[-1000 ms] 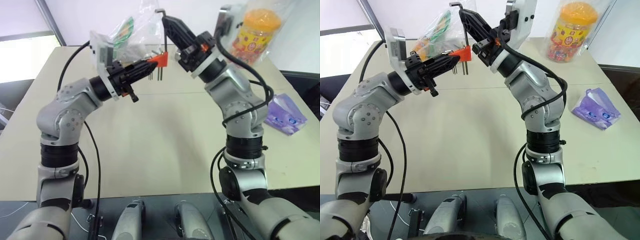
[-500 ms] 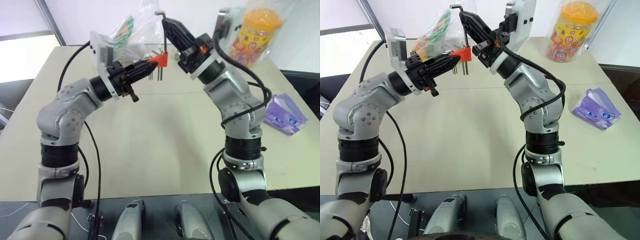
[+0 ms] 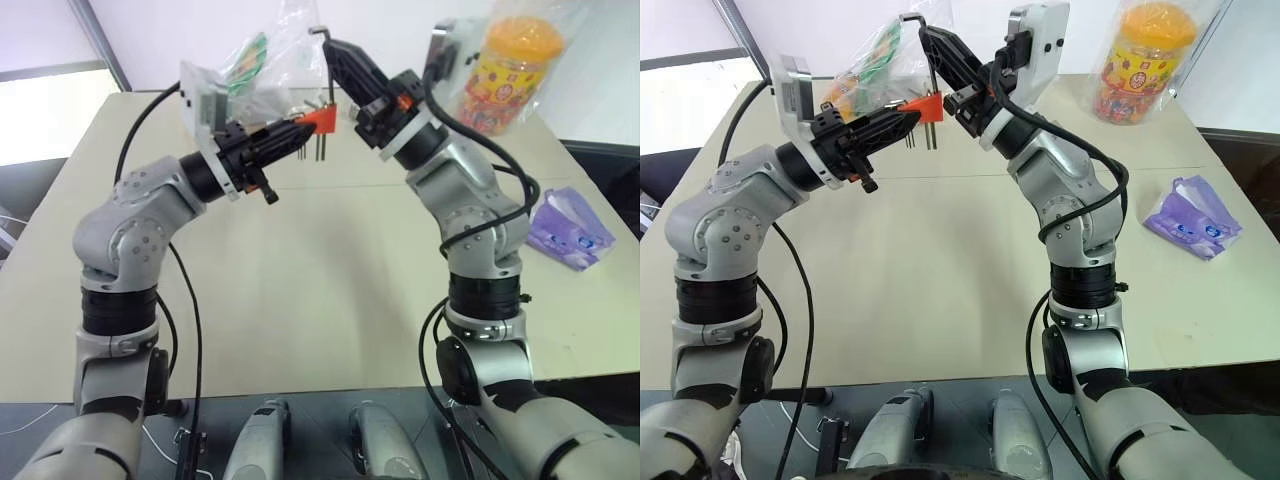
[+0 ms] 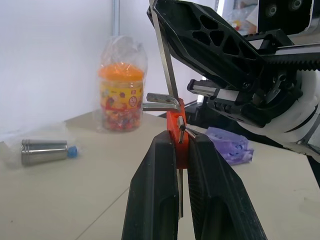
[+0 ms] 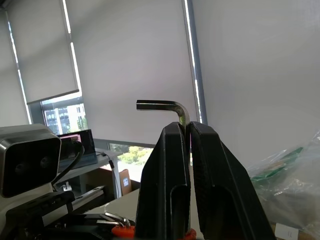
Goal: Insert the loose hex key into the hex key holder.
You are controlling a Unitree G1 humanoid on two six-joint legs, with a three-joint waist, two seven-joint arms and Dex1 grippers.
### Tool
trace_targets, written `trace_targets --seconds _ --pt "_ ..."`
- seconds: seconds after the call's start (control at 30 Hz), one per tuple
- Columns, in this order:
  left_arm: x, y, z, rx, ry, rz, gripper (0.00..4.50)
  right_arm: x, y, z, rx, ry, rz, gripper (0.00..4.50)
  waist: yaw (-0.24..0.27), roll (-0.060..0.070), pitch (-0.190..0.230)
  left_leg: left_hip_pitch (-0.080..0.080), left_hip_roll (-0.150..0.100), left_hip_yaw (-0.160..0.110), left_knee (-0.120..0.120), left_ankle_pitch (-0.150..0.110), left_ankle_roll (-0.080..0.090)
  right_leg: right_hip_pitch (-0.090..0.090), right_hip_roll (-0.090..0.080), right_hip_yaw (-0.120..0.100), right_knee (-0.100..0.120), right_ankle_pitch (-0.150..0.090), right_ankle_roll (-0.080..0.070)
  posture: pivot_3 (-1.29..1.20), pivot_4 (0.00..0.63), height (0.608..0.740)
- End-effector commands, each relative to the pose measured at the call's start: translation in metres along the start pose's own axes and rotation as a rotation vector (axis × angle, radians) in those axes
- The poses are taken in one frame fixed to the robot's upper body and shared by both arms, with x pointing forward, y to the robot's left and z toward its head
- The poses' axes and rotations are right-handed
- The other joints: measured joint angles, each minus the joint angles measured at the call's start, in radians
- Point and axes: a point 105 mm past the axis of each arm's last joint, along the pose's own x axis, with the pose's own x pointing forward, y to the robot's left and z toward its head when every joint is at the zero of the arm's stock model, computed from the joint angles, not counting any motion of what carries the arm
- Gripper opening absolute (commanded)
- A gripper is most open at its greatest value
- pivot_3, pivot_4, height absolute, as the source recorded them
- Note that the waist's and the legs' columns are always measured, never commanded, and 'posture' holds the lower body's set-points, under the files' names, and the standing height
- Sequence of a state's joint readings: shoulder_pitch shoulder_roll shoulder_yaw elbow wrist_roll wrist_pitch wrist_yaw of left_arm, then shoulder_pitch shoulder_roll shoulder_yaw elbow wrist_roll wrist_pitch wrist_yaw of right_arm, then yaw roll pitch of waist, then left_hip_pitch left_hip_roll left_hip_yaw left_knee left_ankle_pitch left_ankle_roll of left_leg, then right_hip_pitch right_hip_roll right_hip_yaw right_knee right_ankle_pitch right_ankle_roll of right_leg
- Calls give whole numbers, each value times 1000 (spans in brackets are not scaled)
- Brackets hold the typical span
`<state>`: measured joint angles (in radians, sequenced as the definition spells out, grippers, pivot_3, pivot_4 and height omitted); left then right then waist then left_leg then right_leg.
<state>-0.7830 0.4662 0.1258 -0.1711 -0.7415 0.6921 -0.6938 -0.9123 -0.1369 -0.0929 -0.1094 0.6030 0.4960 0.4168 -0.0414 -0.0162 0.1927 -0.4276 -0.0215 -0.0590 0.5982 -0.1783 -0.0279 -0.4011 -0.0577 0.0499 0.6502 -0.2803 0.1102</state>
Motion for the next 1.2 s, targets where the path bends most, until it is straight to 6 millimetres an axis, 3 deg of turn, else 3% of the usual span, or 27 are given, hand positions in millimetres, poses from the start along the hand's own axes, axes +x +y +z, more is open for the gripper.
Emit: trace_targets --seconds 0.03,0.23,0.53,0.73,0.83,1.03,1.07,1.2 --pt "1 -7 17 49 -47 -28 0 1 6 8 -14 -36 22 47 0 0 0 0 0 0 0 0 0 0 0 0 0 0 0 0 150 740" --pt "0 -5 18 50 -47 -23 0 -3 6 11 -34 -33 24 47 0 0 0 0 0 0 0 0 0 0 0 0 0 0 0 0 150 740" --pt "-3 -2 18 45 -53 -5 0 -40 0 22 -86 28 -2 47 5 0 0 -1 0 0 0 0 0 0 -1 0 -1 0 0 0 150 740" --pt "2 -2 17 35 -60 -17 0 -41 5 22 -75 39 11 47 -1 0 0 0 0 0 0 0 0 0 0 0 -1 0 0 0 150 740" --pt "4 -4 17 35 -63 -23 0 -37 9 21 -66 39 31 1111 0 0 0 0 0 0 0 0 0 0 0 0 -1 0 0 0 150 740" --pt "2 -4 19 40 -65 -21 0 -33 12 19 -63 47 51 4216 1 0 0 0 0 0 0 0 0 0 0 0 -1 0 0 0 150 740" --pt "2 -4 19 42 -66 -20 0 -33 11 19 -66 49 50 4469 1 0 0 0 0 0 0 0 0 0 0 0 -1 0 0 0 150 740" --pt "1 -4 17 36 -67 -11 0 -39 4 19 -81 65 27 4469 2 0 0 -1 0 0 0 0 0 0 0 0 -1 0 0 0 150 740"
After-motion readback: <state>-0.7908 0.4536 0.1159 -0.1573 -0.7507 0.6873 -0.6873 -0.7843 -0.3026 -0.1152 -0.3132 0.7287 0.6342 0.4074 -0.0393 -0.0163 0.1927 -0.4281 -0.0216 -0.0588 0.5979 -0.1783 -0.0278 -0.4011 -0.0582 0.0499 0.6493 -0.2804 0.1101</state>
